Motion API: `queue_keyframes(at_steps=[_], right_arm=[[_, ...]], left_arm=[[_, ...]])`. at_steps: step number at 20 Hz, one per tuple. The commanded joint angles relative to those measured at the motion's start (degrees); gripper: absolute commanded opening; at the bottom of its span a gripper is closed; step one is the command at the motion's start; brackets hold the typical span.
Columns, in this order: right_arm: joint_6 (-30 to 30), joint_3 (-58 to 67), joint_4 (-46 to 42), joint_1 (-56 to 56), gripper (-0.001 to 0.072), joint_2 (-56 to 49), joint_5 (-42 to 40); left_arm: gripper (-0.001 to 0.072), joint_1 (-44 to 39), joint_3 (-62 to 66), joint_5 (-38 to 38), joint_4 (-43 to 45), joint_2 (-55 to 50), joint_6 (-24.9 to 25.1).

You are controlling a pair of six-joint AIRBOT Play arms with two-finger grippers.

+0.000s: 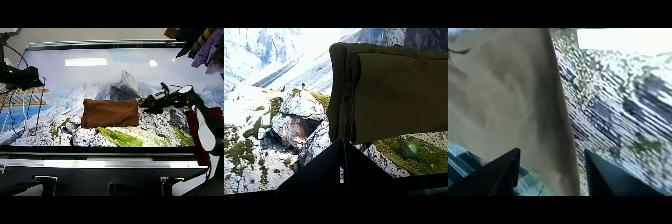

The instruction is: Fold the clothes and pants, and hang the long-sleeved shirts on hangers.

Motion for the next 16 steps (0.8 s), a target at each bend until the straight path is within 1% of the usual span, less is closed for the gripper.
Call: queue_keyframes(at_steps=[1, 4, 6, 7, 8, 9, 10, 12, 13, 16], right_arm=[[-2.75, -1.31, 3.15, 3.04, 0.0466, -2.91, -2.49], [-2.67, -1.31, 3.41, 5.25, 0.0464, -3.85, -4.68], [-2.49, -1.31, 3.37, 5.73, 0.0396, -4.09, -5.18], [-2.51, -1.29, 3.91, 5.70, 0.0301, -4.07, -5.07], [-2.54, -1.25, 4.46, 5.66, 0.0172, -3.96, -4.79], [-3.02, -1.25, 5.18, 5.66, 0.0067, -3.45, -4.76], [-3.96, -1.25, 6.23, 5.66, 0.0032, -2.62, -4.87], [-2.99, 0.02, 6.93, 5.60, 0.0031, -0.87, -5.05], [-0.90, 1.49, 6.36, 5.60, 0.0031, -0.24, -4.94], [7.65, 8.46, 0.94, 5.60, 0.0031, -0.04, -4.87]], left_arm=[[0.0014, 0.07, -0.02, -0.26, 0.00, -0.02, 0.11], [0.0014, 0.07, -0.02, -0.28, 0.02, -0.04, 0.24], [0.0014, 0.07, -0.02, -0.46, 0.00, -0.04, 1.01], [0.0014, 0.07, -0.02, -0.48, 0.00, -0.04, 1.05], [0.0014, 0.07, -0.02, -0.52, 0.02, -0.04, 1.33], [0.0014, 0.07, -0.02, -0.52, 0.00, -0.04, 1.40], [0.0014, 0.07, -0.02, -0.52, 0.00, -0.02, 1.40], [0.0014, 0.07, -0.02, -0.50, 0.00, -0.02, 1.40], [0.0014, 0.07, -0.02, -0.50, 0.00, -0.02, 1.40], [0.0014, 0.07, -0.02, -0.46, 0.00, -0.02, 1.38]])
